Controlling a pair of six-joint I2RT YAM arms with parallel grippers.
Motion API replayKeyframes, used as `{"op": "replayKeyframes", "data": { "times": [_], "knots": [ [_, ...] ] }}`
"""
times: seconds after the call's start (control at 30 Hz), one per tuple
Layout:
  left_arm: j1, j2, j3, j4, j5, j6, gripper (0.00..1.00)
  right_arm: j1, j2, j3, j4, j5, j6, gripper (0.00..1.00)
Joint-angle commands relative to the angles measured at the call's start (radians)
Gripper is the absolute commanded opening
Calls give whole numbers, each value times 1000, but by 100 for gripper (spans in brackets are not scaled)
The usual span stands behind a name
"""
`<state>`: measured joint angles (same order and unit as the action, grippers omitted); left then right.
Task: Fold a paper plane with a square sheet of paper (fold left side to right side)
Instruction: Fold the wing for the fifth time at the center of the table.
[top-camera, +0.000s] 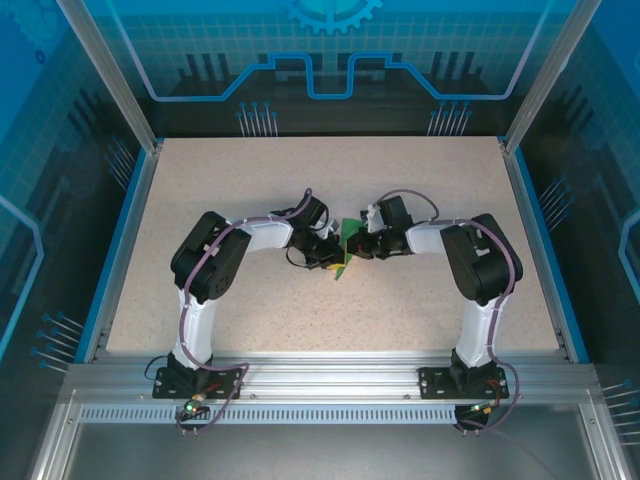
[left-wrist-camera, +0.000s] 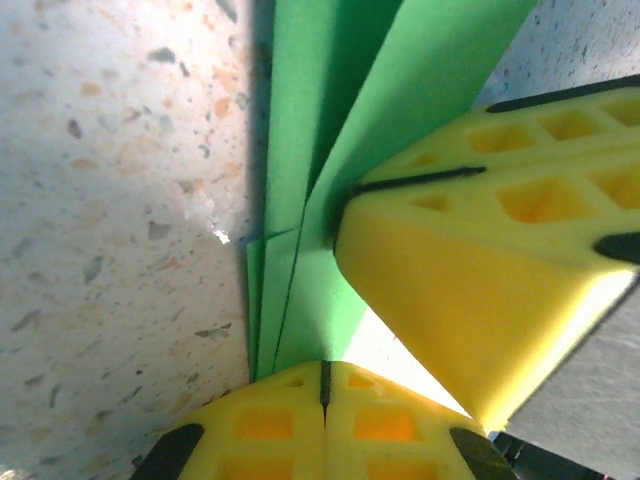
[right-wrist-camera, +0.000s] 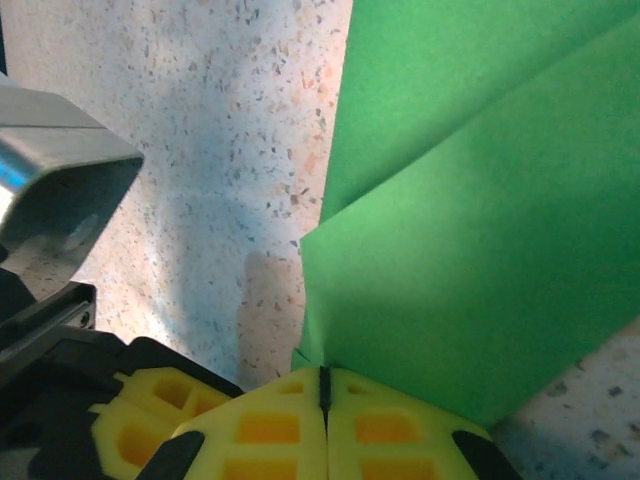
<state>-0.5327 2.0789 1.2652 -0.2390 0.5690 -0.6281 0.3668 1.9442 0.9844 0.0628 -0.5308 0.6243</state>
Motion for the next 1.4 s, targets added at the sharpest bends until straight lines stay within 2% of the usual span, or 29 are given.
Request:
{"op": "replayKeyframes", "data": {
  "times": [0.0,0.37,1.37],
  "knots": [
    [7,40,1,-58,-34,4,0,5,38,34,-73,57,-50,5],
    [6,44,4,-63,-37,2,0,-60,67,97,-134,84,-98,6],
    [6,59,14,-78,-31,4,0,-203,183,332,-283,61,-145,6]
  ]
}}
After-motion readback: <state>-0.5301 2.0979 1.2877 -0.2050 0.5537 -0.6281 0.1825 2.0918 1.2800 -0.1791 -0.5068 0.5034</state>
